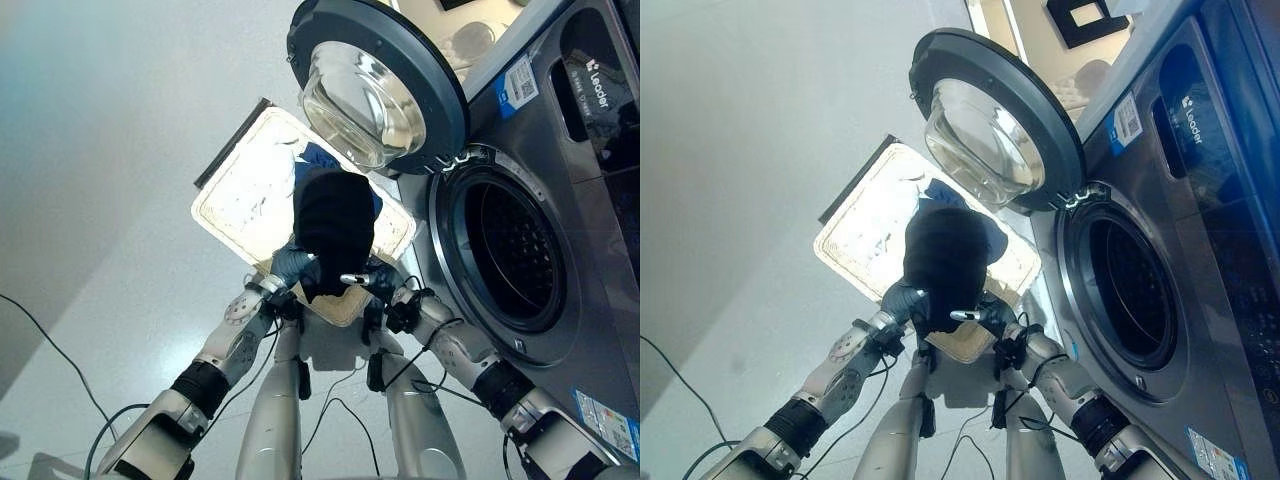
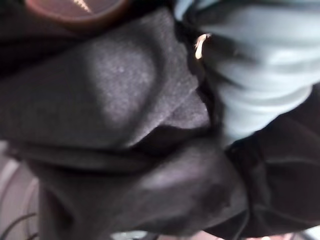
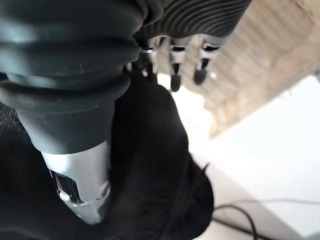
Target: Put the clothes into the washing machine.
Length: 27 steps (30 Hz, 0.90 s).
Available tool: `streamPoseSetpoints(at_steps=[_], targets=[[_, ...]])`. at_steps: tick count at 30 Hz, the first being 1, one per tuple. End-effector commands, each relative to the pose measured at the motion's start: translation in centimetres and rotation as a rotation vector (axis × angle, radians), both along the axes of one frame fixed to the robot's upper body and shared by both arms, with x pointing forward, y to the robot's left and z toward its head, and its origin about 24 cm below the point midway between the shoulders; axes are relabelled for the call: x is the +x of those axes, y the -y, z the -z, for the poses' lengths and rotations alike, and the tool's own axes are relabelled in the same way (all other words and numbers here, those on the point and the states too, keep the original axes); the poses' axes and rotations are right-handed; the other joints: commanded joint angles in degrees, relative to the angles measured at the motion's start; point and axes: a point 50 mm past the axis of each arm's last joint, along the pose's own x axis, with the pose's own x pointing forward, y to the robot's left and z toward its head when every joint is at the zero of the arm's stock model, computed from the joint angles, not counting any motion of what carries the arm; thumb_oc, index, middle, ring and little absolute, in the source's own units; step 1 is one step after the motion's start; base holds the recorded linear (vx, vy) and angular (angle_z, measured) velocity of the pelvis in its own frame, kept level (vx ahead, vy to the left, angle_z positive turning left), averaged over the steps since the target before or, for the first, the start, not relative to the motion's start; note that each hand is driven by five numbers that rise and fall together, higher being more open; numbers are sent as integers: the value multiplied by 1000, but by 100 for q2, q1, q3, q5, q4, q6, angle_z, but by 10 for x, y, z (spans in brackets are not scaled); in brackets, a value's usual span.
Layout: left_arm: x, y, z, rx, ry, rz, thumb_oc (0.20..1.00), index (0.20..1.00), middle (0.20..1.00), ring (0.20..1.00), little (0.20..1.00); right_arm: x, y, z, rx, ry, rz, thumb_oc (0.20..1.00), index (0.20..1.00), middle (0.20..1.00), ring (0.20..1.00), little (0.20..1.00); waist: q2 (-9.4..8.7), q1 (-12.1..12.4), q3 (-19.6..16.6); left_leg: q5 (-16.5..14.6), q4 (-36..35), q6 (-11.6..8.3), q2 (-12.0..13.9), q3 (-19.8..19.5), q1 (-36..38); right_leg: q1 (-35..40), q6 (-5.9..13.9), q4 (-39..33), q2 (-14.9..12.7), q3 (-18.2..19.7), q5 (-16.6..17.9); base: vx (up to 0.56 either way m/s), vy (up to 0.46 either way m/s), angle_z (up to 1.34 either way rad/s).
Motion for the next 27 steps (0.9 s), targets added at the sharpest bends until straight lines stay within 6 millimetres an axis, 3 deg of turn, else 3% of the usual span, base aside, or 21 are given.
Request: streamPoseSetpoints(at_steps=[1,9,20,27], targets=[[-8,29,2,63,26,150,200,200,200,200,200,-1,-26,-32,234,72,-58,1000,1000,1000,1000,1000,-180,-71,9,-565,180,-192,-258,465,134,75,440,-507,38,-35,429,0,0,0],[-13,31,19,104,-50,142,200,200,200,200,200,-1,-26,-36,424,61,33,1000,1000,1000,1000,1000,-149,-83,9,-560,124,-189,-272,495,132,51,460,-560,26,-36,456,2,1,-1],[-5,-9,20,78,27,-403,200,200,200,200,200,0,-18,-23,440,14,160,1000,1000,1000,1000,1000,-181,17,9,-575,124,-191,-295,579,104,45,482,-674,-42,-180,517,5,0,-3],[-5,-22,9,175,153,-503,200,200,200,200,200,1,-7,-20,408,25,209,1000,1000,1000,1000,1000,-166,60,9,-597,157,-184,-311,563,106,76,470,-665,-78,-213,507,0,0,0]])
